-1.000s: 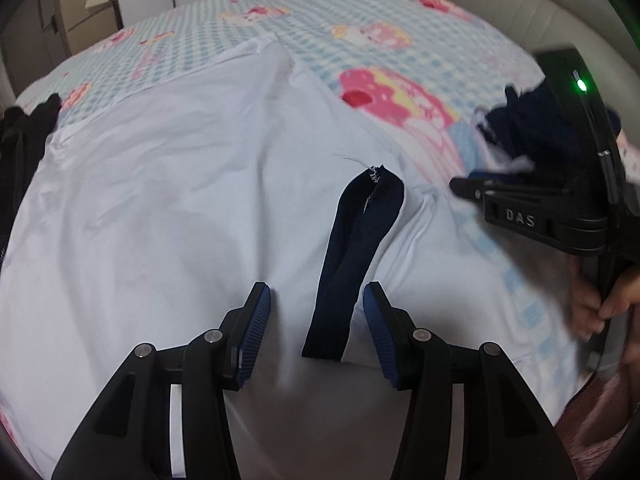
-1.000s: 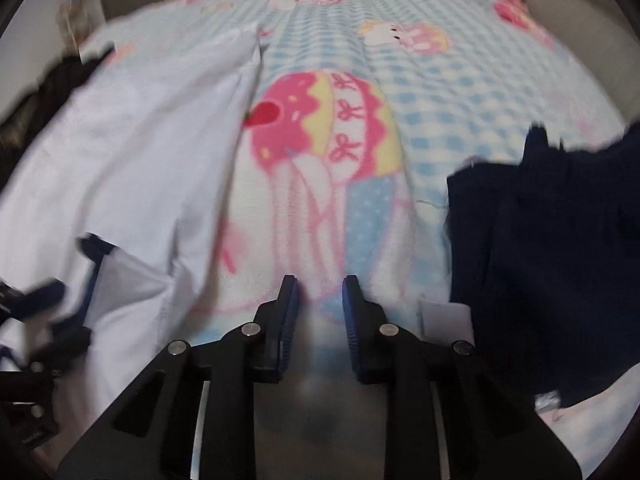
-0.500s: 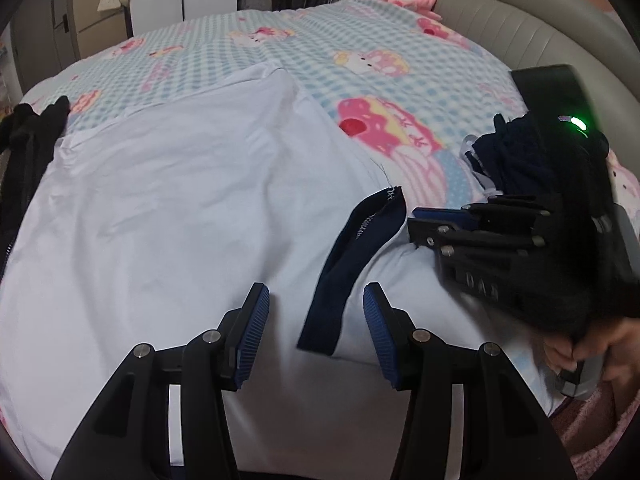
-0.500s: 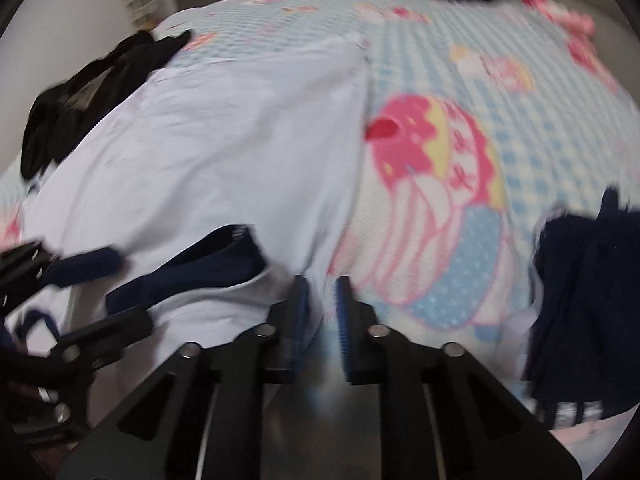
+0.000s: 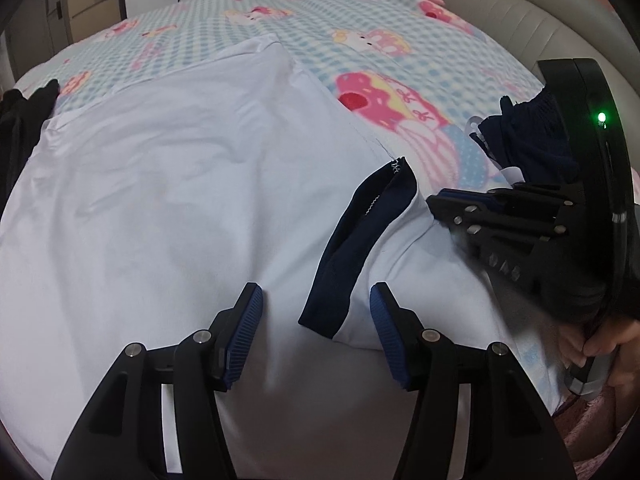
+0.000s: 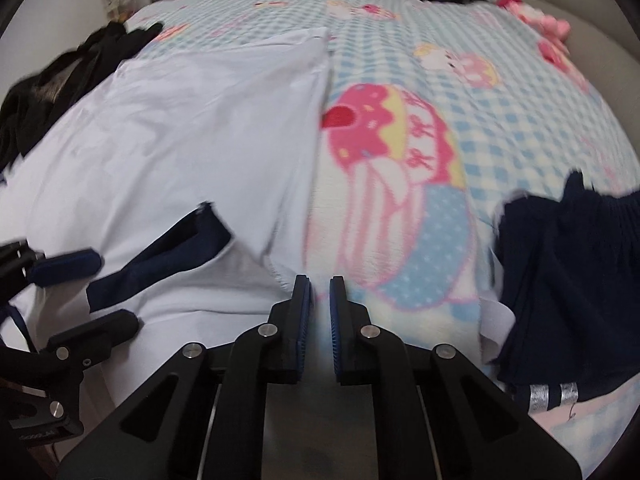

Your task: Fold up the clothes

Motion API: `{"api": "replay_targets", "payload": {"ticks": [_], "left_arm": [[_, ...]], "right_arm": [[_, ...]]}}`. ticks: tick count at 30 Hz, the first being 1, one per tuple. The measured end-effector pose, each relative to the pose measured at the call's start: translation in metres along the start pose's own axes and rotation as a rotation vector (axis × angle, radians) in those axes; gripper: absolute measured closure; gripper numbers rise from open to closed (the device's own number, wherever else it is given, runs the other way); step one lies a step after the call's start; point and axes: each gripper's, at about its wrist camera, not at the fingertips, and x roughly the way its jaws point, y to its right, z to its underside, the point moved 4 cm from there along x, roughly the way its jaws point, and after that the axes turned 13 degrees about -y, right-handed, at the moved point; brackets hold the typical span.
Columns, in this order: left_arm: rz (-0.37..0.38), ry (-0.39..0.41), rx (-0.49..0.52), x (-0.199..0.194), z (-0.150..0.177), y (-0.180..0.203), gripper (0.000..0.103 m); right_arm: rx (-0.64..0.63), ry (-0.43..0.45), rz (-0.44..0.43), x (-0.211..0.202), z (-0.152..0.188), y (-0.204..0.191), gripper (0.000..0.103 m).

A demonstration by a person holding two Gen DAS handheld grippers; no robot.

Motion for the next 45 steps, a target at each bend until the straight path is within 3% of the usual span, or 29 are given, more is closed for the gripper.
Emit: {"api": "replay_targets", "payload": {"ticks": [1,3,4,7,8,10,12,16,18,21,23,26,28,30,34,38,40,45], "left_arm": [[0.006,0.005,-0.006,-0.002,0.000,-0.002,0.045],[0.009,0.028,-0.026,-0.013,0.002,-0.004,0.045],[0.008,0.042,-0.034,-0.019,0.002,-0.006,0.045],[-0.041,0.124,0.005,-0.046,0.007,-0.006,0.045],[-0.054,0.144,0.018,-0.054,0.009,-0.006,0.045],[-0.051,0.114,0.016,-0.047,0.008,-0.011,0.045],[-0.063,0.077,0.003,-0.034,0.009,-0.017,0.045],[-0.087,0.043,-0.016,-0.018,0.014,-0.021,0.045],[-0.111,0.035,-0.029,-0.016,0.016,-0.023,0.045],[-0.064,0.085,-0.054,-0.030,0.017,-0.024,0.045],[-0.031,0.133,-0.060,-0.040,0.017,-0.024,0.045],[0.040,0.148,-0.072,-0.042,0.016,-0.025,0.045],[0.065,0.137,-0.071,-0.038,0.015,-0.022,0.045],[0.033,0.115,-0.048,-0.030,0.014,-0.017,0.045],[-0.116,0.033,-0.037,-0.010,0.012,-0.018,0.044],[-0.016,0.102,-0.069,-0.031,0.013,-0.020,0.045],[0.032,0.108,-0.040,-0.035,0.015,-0.010,0.045],[-0.054,0.036,-0.023,-0.013,0.010,0.000,0.045]], "right_arm": [[0.036,0.000,0.110,0.000,0.000,0.012,0.101],[0.099,0.013,0.028,-0.004,0.005,0.036,0.097],[0.148,0.017,-0.092,-0.009,0.006,0.045,0.096],[0.167,0.085,-0.307,-0.030,0.013,0.043,0.086],[0.128,0.102,-0.345,-0.037,0.015,0.032,0.083],[0.043,0.090,-0.379,-0.039,0.020,0.006,0.079],[-0.076,0.050,-0.377,-0.032,0.013,-0.031,0.079],[-0.146,0.000,-0.208,-0.009,0.020,-0.046,0.077],[-0.081,0.003,-0.239,-0.011,0.020,-0.033,0.076],[0.058,0.054,-0.278,-0.025,0.013,0.000,0.072],[0.115,0.077,-0.359,-0.034,0.015,0.014,0.071],[0.142,0.053,-0.434,-0.030,0.017,0.016,0.071],[0.097,0.026,-0.427,-0.025,0.014,0.004,0.071],[0.036,0.012,-0.403,-0.016,0.007,-0.013,0.071],[0.026,-0.014,-0.289,0.004,-0.007,-0.017,0.069],[0.146,0.002,-0.342,-0.015,0.005,0.013,0.069],[0.166,0.010,-0.355,-0.028,0.023,0.015,0.059],[0.144,-0.021,-0.390,-0.038,0.071,-0.013,0.054]]}}
